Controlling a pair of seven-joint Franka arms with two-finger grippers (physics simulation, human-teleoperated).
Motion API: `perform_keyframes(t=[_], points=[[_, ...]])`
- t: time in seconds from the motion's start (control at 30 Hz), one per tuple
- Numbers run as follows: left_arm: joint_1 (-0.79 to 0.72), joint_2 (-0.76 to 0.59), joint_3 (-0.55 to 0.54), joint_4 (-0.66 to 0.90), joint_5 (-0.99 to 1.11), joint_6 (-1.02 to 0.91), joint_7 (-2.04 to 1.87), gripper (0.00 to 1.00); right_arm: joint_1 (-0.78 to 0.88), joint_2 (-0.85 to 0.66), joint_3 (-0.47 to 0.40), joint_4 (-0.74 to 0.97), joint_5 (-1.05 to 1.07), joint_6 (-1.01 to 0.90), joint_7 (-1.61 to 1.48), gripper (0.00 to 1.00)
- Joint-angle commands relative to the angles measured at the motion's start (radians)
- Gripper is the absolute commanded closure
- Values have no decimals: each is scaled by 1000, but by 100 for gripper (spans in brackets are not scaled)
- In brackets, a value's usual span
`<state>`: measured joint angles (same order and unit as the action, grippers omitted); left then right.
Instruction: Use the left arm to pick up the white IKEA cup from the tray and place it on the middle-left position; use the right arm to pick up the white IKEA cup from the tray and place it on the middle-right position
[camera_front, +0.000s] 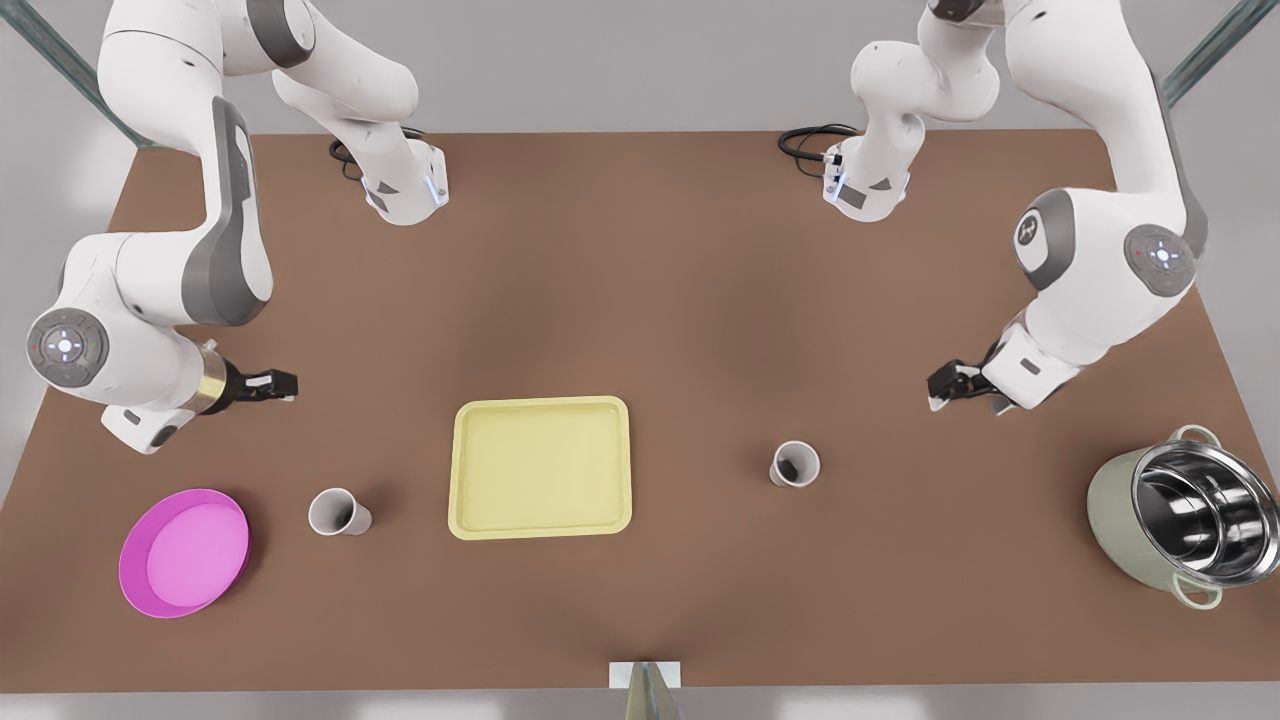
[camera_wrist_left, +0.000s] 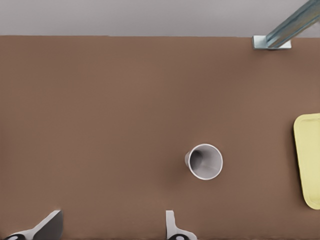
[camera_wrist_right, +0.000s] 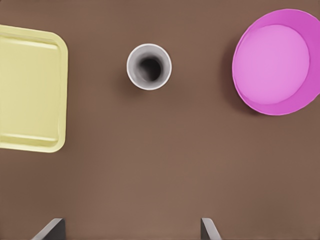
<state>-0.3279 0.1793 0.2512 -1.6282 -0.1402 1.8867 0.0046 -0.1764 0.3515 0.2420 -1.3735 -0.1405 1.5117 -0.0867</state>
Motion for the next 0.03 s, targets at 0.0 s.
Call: perform_keyframes(t=[0.0], points=[[9,2,0,1,17,-103,0,0,0,1,0,1,-1,-5,140,0]])
